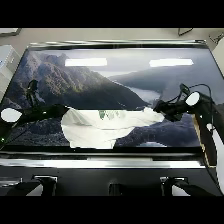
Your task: Fold the clothes and pants, and hang the long-sleeved shirts on hangers.
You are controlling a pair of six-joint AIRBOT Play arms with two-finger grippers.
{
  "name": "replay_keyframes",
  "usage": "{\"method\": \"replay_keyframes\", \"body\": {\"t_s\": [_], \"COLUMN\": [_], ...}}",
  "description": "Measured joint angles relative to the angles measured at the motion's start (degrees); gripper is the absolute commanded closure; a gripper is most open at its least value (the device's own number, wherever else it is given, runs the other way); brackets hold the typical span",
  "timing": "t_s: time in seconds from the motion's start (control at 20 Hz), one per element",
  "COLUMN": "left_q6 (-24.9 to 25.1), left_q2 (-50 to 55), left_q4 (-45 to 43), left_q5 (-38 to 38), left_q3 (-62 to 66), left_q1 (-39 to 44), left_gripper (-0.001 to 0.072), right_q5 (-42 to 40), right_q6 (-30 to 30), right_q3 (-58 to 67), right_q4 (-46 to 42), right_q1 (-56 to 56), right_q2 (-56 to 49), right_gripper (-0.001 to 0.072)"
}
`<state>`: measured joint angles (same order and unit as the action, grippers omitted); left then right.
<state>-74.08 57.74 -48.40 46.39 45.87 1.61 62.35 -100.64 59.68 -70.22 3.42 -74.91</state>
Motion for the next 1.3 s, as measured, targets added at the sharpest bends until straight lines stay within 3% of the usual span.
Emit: {"method": "replay_keyframes", "body": {"t_s": [0.15, 0.55, 0.75, 0.9, 1.0, 1.1, 1.3], "left_q6": [0.0, 0.0, 0.2, 0.2, 0.2, 0.2, 0.2], "left_q2": [0.1, 0.1, 0.1, 0.1, 0.1, 0.1, 0.1], "left_q4": [0.0, 0.0, -0.1, -0.2, -0.2, -0.2, -0.2], "left_q5": [0.1, 2.1, 3.3, 3.7, 3.8, 3.8, 4.0], "left_q3": [0.0, 0.0, 0.0, 0.0, 0.0, 0.0, 0.0], "left_q1": [0.0, 0.0, 0.0, 0.0, 0.0, 0.0, 0.0], "left_gripper": [0.0682, 0.0682, 0.0682, 0.0682, 0.0682, 0.0682, 0.0682], "right_q5": [7.8, 7.1, 12.7, 12.1, 8.8, 7.0, 6.9], "right_q6": [5.5, 12.6, 13.9, 14.1, 13.8, 14.0, 17.9], "right_q3": [-1.3, -7.2, 1.7, 8.3, 10.3, 11.3, 12.1], "right_q4": [3.6, 16.7, 17.1, 15.2, 13.0, 11.5, 10.3], "right_q1": [-0.1, 0.8, 5.9, 10.3, 11.5, 11.4, 7.6], "right_q2": [-0.2, -0.3, -0.2, -0.4, -2.0, -5.5, -13.4], "right_gripper": [0.0074, 0.0085, 0.009, 0.0112, 0.0101, 0.0022, 0.0011]}}
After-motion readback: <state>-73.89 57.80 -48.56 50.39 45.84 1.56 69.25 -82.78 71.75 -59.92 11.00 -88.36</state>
